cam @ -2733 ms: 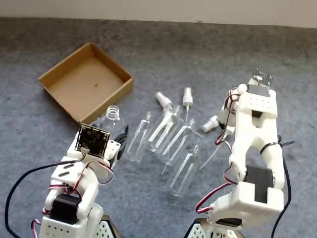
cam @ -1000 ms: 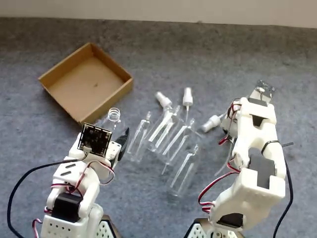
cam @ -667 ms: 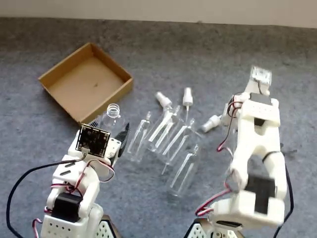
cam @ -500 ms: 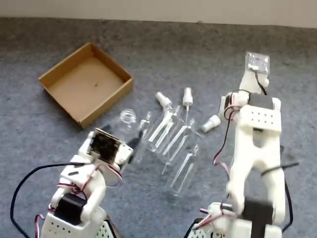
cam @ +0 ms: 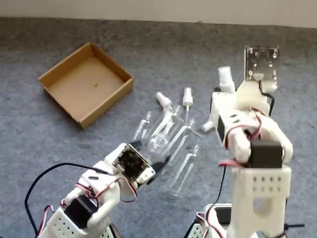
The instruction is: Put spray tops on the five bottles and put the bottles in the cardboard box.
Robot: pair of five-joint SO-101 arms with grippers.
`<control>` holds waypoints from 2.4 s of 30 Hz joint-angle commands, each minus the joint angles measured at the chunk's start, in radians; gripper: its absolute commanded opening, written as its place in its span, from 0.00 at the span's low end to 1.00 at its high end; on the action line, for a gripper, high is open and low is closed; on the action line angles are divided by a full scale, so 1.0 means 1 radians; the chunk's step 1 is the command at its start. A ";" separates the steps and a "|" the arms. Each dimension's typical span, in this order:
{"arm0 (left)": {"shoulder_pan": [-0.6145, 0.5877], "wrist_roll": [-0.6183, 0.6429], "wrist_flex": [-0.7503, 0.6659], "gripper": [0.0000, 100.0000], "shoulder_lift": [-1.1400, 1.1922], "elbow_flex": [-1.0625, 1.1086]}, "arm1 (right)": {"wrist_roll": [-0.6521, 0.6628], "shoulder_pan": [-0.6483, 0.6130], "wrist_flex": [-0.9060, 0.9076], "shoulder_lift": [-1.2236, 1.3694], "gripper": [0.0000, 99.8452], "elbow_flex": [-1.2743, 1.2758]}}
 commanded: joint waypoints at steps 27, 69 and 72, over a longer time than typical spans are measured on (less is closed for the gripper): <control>0.206 0.014 -0.358 0.08 -0.004 0.147 | -0.353 -0.326 -0.150 -0.403 0.06 -0.018; 0.205 0.014 -0.354 0.08 0.002 0.147 | -0.239 -0.380 -0.326 -0.590 0.06 0.202; 0.205 0.014 -0.354 0.08 0.002 0.147 | -0.235 -0.380 -0.328 -0.590 0.06 0.205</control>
